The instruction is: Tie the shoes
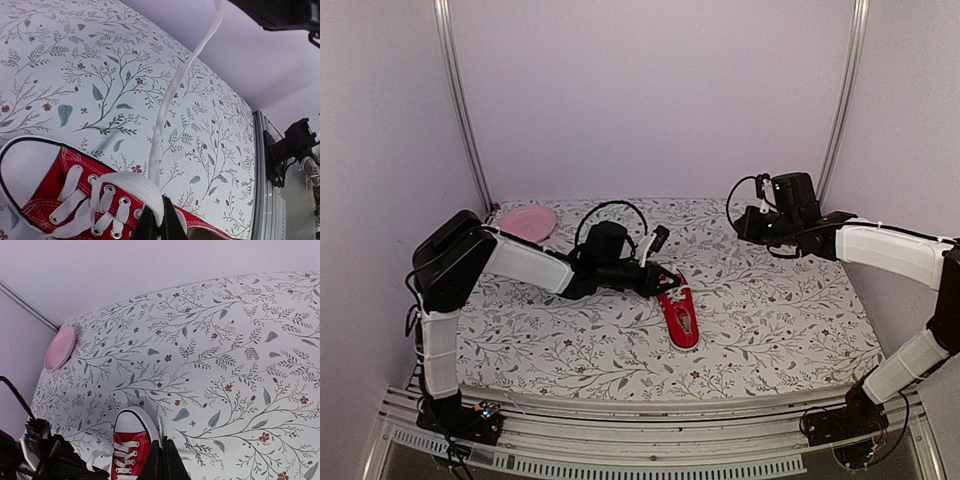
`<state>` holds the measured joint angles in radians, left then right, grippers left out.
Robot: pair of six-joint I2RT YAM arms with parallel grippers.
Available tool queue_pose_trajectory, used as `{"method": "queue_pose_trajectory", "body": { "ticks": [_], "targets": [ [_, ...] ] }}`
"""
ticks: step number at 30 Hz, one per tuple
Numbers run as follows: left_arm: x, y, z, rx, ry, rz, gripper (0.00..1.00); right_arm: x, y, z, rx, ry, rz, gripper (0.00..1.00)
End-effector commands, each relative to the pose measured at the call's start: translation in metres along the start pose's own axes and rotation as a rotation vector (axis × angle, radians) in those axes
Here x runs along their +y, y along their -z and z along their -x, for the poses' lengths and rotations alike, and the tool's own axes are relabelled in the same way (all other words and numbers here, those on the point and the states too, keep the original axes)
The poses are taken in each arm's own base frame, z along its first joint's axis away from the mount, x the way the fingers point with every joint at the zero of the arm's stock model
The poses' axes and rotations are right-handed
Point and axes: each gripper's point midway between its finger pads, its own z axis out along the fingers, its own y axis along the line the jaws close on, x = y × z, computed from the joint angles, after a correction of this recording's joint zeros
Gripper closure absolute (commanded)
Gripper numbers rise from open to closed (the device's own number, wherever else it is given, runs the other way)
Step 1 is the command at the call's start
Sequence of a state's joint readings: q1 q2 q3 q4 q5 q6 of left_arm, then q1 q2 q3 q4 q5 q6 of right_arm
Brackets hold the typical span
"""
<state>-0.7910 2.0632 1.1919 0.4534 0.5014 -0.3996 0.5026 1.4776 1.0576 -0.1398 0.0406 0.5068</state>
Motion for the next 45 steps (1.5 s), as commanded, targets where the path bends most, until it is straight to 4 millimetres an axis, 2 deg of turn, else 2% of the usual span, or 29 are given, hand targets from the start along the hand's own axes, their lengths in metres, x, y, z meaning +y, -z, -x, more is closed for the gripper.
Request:
{"method": "queue_pose_trajectory", "body": {
  "ticks": [1, 6, 8, 11, 13, 22, 31, 35, 39, 45],
  "targets": [
    [0.000, -0.003, 0.014, -0.022, -0.035, -0.029, 0.97, 0.057, 0.025, 0.050, -0.133, 0.050, 0.246, 0.98],
    [0.009, -0.007, 0.014, -0.017, -0.023, -0.001, 0.94, 0.091, 0.045, 0.077, -0.190, 0.070, 0.378, 0.98],
    [0.011, -0.008, 0.014, -0.015, -0.021, 0.006, 0.92, 0.100, 0.052, 0.086, -0.211, 0.077, 0.412, 0.98],
    [0.010, -0.008, 0.016, -0.019, -0.026, 0.000, 0.90, 0.106, 0.053, 0.087, -0.210, 0.083, 0.441, 0.98],
    [0.008, -0.008, 0.017, -0.019, -0.030, -0.011, 0.87, 0.117, 0.060, 0.098, -0.234, 0.090, 0.479, 0.98],
    [0.004, -0.012, 0.019, -0.016, -0.051, -0.046, 0.70, 0.140, 0.059, 0.101, -0.231, 0.116, 0.538, 0.98],
    [0.005, -0.017, 0.022, -0.004, -0.066, -0.042, 0.62, 0.151, 0.057, 0.097, -0.211, 0.123, 0.569, 0.98],
    [0.007, -0.020, 0.024, 0.000, -0.076, -0.037, 0.64, 0.156, 0.057, 0.097, -0.211, 0.125, 0.578, 0.98],
    [0.005, -0.021, 0.025, 0.001, -0.082, -0.042, 0.74, 0.158, 0.054, 0.095, -0.203, 0.125, 0.584, 0.98],
    [0.001, -0.014, 0.028, -0.015, -0.096, -0.046, 1.00, 0.160, 0.037, 0.085, -0.178, 0.136, 0.565, 0.98]
  ]
}}
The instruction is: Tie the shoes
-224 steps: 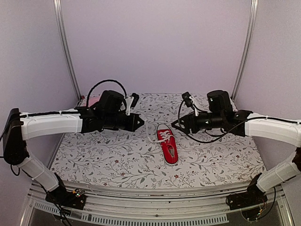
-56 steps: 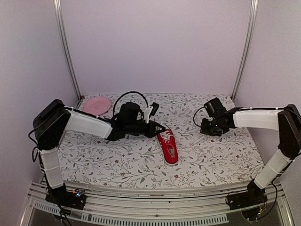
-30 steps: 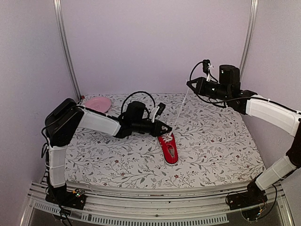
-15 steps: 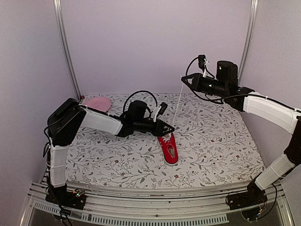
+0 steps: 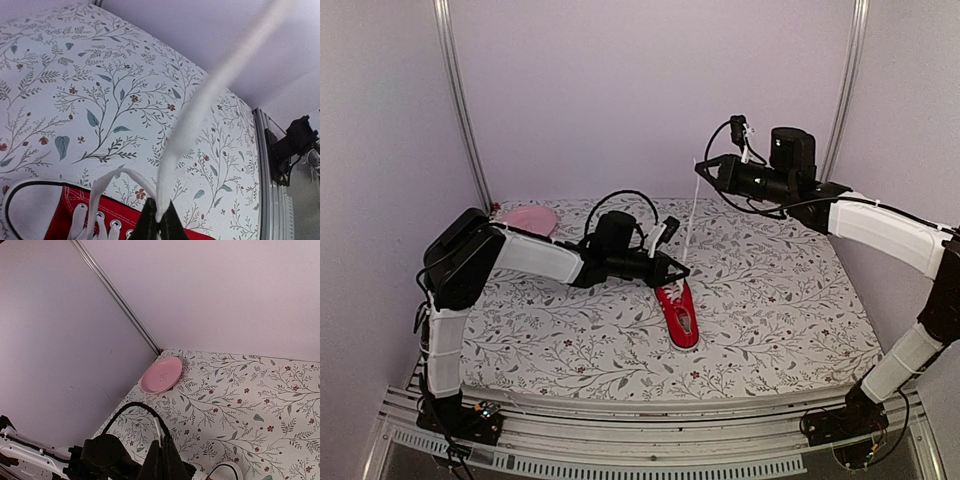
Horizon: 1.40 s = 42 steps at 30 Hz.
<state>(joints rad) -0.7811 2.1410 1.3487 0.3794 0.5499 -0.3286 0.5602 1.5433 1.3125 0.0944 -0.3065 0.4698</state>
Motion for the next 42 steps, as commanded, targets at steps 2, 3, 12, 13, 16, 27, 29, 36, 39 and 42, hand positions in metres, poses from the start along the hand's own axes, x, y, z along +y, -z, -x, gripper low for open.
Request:
{"method": "queue_pose_trajectory", "body": {
  "ticks": [2, 3, 12, 13, 16, 27, 29, 36, 39, 42],
  "targets": [
    [-0.006, 0.010, 0.010, -0.032, -0.037, -0.021, 1.00, 0.000, -0.018, -0.009, 0.017, 0.027, -0.006, 0.98],
    [-0.010, 0.012, 0.011, -0.034, -0.041, -0.031, 1.00, -0.002, -0.022, -0.014, 0.027, 0.030, -0.014, 0.98],
    [-0.027, 0.028, -0.001, -0.019, -0.021, -0.108, 1.00, -0.038, -0.074, -0.097, 0.221, 0.027, -0.054, 0.98],
    [-0.025, 0.030, -0.001, -0.024, -0.007, -0.098, 1.00, -0.041, -0.079, -0.106, 0.241, 0.021, -0.046, 0.98],
    [-0.016, 0.038, 0.001, -0.062, 0.043, -0.063, 1.00, -0.044, -0.088, -0.125, 0.283, 0.018, -0.008, 0.77],
    [0.006, 0.063, 0.017, -0.161, 0.201, -0.042, 1.00, -0.065, -0.041, -0.121, 0.249, 0.088, 0.053, 0.27],
    [0.007, 0.063, 0.017, -0.159, 0.206, -0.049, 1.00, -0.064, -0.030, -0.144, 0.279, 0.109, 0.104, 0.31],
    [0.007, 0.063, 0.015, -0.146, 0.207, -0.057, 1.00, -0.069, -0.028, -0.194, 0.323, 0.117, 0.200, 0.54],
    [0.008, 0.063, 0.014, -0.143, 0.214, -0.056, 1.00, -0.067, -0.037, -0.209, 0.334, 0.144, 0.218, 0.58],
    [0.009, 0.062, 0.014, -0.144, 0.222, -0.049, 1.00, -0.068, -0.044, -0.222, 0.344, 0.153, 0.229, 0.60]
  ]
}}
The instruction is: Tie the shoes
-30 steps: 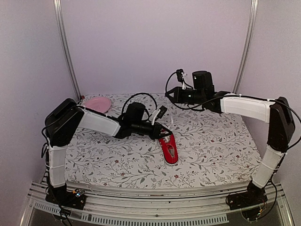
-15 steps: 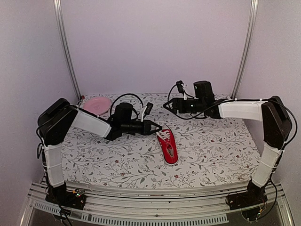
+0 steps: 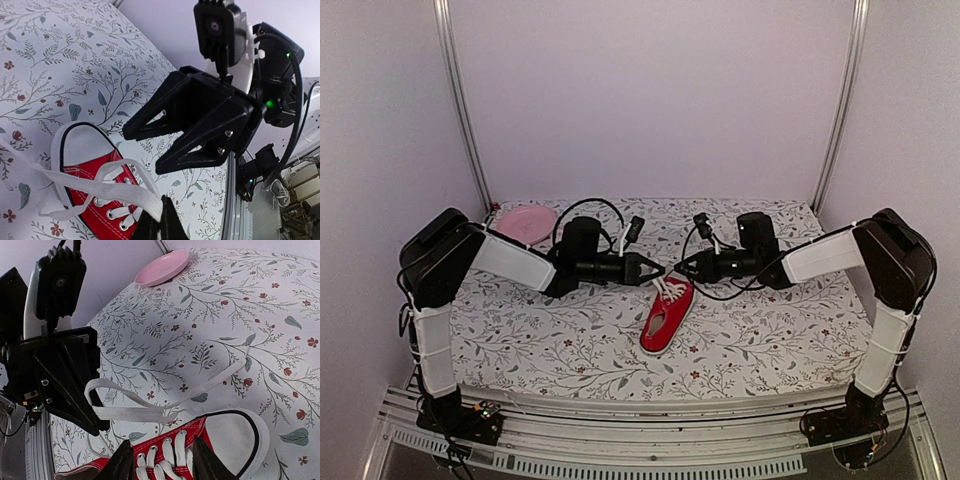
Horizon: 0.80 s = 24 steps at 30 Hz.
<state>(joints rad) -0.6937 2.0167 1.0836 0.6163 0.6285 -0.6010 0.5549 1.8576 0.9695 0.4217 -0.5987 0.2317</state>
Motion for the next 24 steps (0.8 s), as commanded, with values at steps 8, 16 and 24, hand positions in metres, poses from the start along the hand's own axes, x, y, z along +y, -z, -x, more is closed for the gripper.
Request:
{"method": "queue_pose_trajectory", "body": {
  "ticks": [8, 16, 24],
  "targets": [
    [-0.004, 0.003, 0.019, -0.044, -0.015, -0.013, 1.00, 0.009, -0.037, -0.018, -0.007, 0.101, 0.074, 0.62],
    [-0.003, 0.001, 0.018, -0.035, -0.012, -0.011, 1.00, 0.007, -0.053, -0.013, -0.025, 0.115, 0.098, 0.69],
    [-0.002, 0.001, 0.017, -0.028, -0.007, -0.001, 1.00, 0.011, -0.057, -0.006, -0.039, 0.124, 0.130, 0.90]
  ]
}}
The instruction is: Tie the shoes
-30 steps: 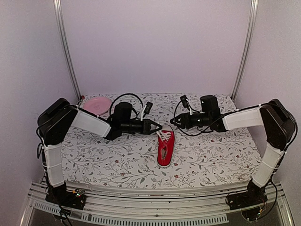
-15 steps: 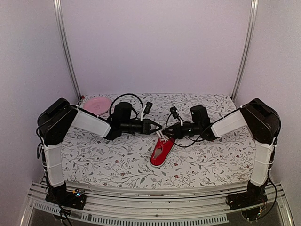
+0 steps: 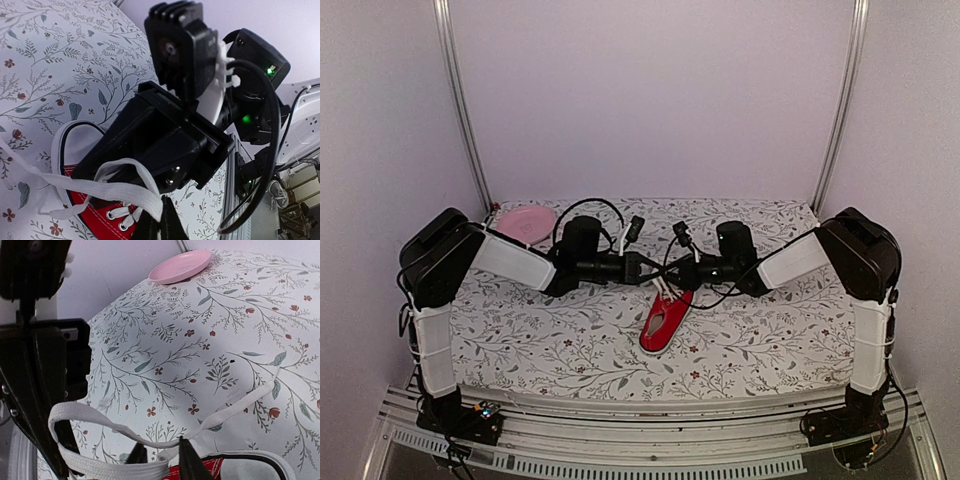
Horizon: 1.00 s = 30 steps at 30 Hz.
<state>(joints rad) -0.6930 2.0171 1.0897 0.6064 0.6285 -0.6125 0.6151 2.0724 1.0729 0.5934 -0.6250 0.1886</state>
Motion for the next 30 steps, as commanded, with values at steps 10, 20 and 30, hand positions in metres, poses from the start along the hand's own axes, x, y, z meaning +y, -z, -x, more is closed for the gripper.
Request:
{"method": "queue_pose_trajectory", "body": {
  "ticks": [10, 20, 30],
  "targets": [
    [0.005, 0.005, 0.021, -0.034, -0.056, 0.071, 1.00, -0.002, 0.039, 0.011, 0.000, 0.039, -0.188, 0.97],
    [0.005, -0.002, 0.020, -0.023, -0.083, 0.100, 1.00, 0.026, 0.084, 0.024, 0.089, 0.029, -0.237, 0.97],
    [0.006, -0.009, 0.019, -0.015, -0.114, 0.131, 1.00, 0.094, 0.094, 0.058, 0.046, -0.033, 0.041, 0.98]
  ]
}}
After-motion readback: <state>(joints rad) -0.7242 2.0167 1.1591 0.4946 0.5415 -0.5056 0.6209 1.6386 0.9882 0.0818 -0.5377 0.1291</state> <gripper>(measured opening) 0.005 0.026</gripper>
